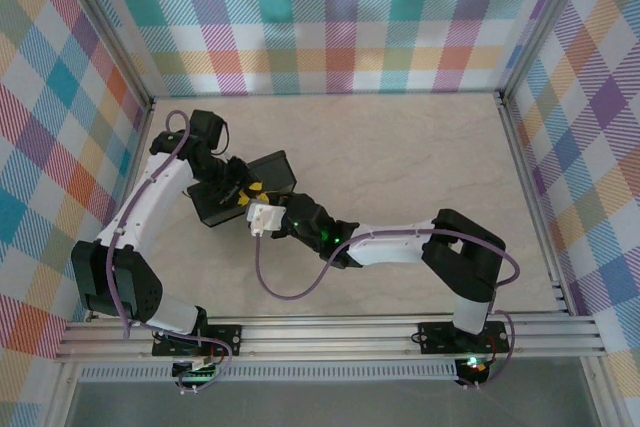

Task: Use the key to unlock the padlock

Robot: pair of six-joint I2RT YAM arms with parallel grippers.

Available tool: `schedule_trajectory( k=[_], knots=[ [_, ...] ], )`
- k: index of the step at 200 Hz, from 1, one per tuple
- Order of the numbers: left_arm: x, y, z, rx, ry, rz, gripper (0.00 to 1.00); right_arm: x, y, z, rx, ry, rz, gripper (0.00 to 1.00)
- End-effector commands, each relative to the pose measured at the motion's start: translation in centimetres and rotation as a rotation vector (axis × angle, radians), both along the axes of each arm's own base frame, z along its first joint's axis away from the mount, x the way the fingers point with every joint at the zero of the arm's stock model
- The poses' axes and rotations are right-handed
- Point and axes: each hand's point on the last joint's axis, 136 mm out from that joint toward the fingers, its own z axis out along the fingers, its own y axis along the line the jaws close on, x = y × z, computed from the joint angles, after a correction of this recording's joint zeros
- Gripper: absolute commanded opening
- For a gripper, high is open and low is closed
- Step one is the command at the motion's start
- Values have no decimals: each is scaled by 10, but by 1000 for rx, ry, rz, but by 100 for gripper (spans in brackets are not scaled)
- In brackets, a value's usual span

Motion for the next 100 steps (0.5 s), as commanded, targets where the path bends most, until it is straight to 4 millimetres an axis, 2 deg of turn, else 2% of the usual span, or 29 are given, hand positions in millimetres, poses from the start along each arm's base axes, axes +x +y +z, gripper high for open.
schedule_trajectory(
  k=[1, 47, 100],
  knots=[
    [2, -20, 18, -104, -34, -26, 0, -17, 19, 116, 508, -24, 18, 0],
    [2, -18, 16, -104, -32, 6, 0, -5, 5, 132, 737, 123, -103, 0],
    [2, -16, 14, -100, -30, 33, 0, 7, -7, 125, 913, 356, -241, 0]
  ],
)
